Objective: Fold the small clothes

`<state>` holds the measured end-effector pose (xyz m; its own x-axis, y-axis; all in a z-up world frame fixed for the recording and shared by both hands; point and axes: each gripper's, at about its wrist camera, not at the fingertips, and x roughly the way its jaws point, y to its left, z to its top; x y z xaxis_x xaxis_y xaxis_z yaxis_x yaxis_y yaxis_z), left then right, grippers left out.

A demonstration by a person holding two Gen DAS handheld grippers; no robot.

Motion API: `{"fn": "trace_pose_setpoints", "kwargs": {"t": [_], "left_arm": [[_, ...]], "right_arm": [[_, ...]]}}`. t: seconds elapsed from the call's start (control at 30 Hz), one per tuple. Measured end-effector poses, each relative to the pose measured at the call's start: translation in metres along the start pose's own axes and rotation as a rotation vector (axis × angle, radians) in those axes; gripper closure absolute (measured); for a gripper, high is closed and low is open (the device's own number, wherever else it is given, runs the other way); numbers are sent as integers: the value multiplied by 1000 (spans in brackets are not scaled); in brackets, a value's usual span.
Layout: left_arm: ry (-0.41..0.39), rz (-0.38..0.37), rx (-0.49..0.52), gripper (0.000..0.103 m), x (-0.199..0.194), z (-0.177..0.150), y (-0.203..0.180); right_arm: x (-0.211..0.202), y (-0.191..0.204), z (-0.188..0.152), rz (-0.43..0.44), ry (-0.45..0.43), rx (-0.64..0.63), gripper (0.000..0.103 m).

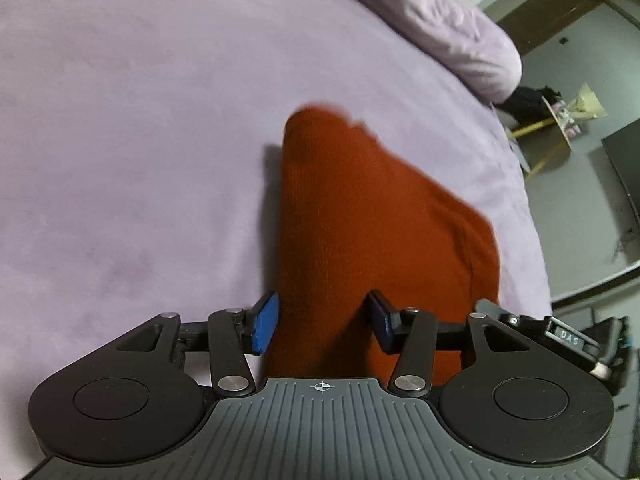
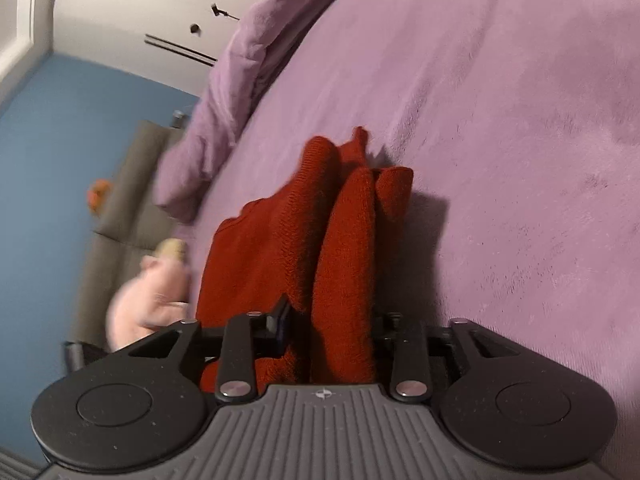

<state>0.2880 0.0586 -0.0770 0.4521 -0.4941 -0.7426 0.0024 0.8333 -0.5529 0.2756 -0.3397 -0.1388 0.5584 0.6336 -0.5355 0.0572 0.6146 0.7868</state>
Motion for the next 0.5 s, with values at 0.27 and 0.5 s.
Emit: {"fn": "trace_pose_setpoints", "kwargs": {"t": [0.27, 0.5], "left_arm": [[-196, 128, 59, 43, 5, 26, -46], [-234, 359, 156, 35, 89, 48, -72]], "right_arm": [[-8, 93, 0, -332, -228, -283, 70], [95, 124, 28, -486, -116, -370, 94]]}}
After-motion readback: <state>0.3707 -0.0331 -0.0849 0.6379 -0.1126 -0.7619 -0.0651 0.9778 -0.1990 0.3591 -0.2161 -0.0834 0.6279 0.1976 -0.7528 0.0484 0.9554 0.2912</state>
